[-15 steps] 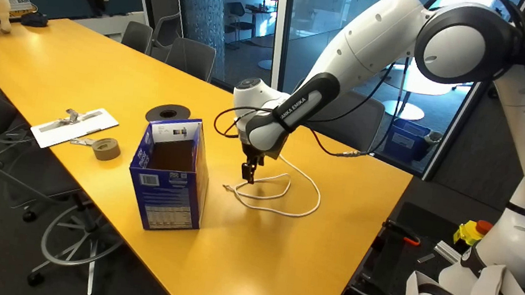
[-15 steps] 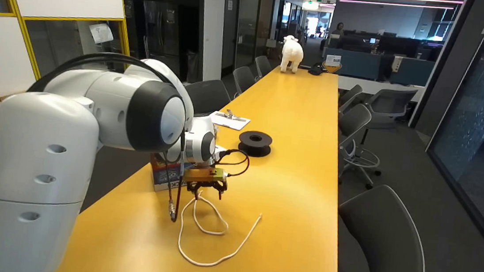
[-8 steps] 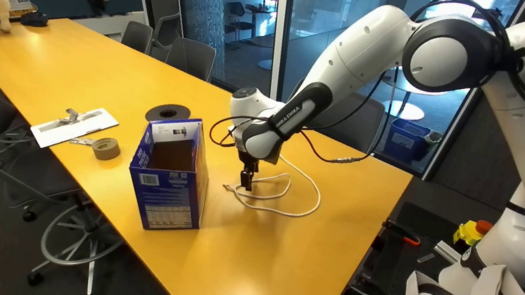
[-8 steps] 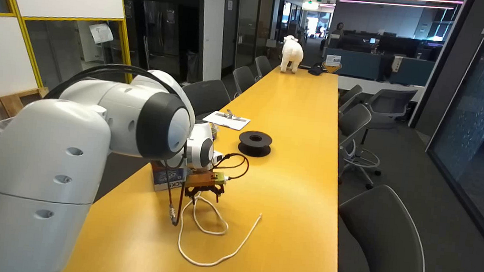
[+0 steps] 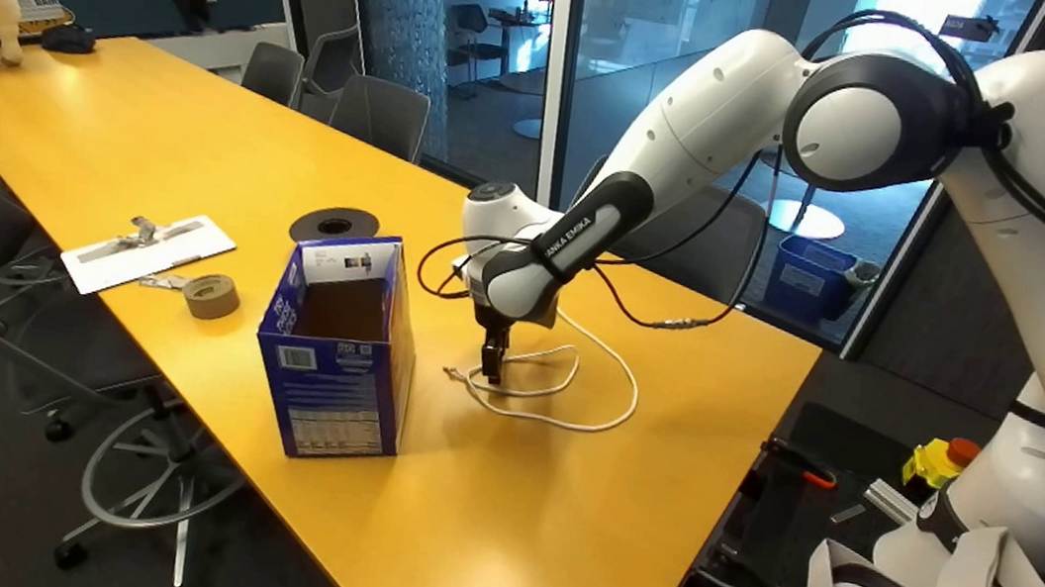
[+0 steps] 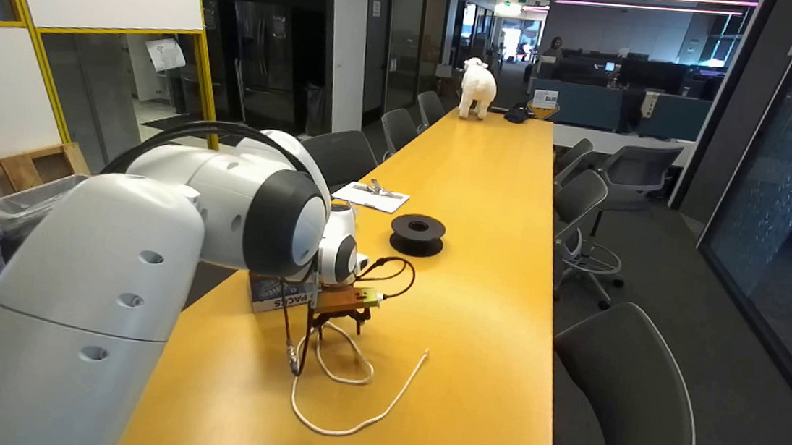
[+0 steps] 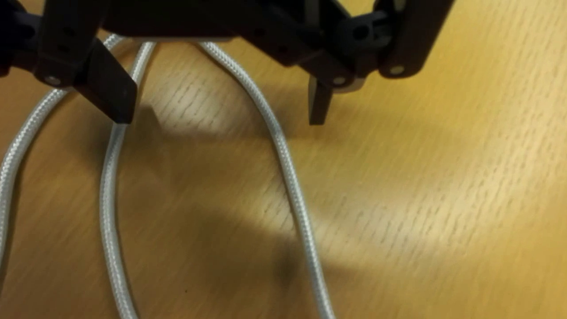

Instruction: Put the strings inside the blue box.

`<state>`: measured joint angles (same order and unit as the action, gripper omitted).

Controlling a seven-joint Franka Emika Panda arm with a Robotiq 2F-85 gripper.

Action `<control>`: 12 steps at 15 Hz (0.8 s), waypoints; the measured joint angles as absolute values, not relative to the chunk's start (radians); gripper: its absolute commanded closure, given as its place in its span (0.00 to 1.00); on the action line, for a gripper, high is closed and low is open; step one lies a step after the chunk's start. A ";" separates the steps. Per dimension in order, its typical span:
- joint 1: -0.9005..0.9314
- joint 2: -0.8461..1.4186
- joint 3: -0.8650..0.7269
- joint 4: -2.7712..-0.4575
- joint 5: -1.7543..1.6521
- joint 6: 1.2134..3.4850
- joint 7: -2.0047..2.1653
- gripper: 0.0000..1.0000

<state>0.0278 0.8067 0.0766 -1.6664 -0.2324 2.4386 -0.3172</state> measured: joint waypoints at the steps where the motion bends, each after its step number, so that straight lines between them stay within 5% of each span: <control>1: 0.023 0.814 0.080 -1.661 -0.229 2.439 -0.329 0.00; 12: 0.012 0.858 0.113 -1.600 -0.205 2.435 -0.374 0.00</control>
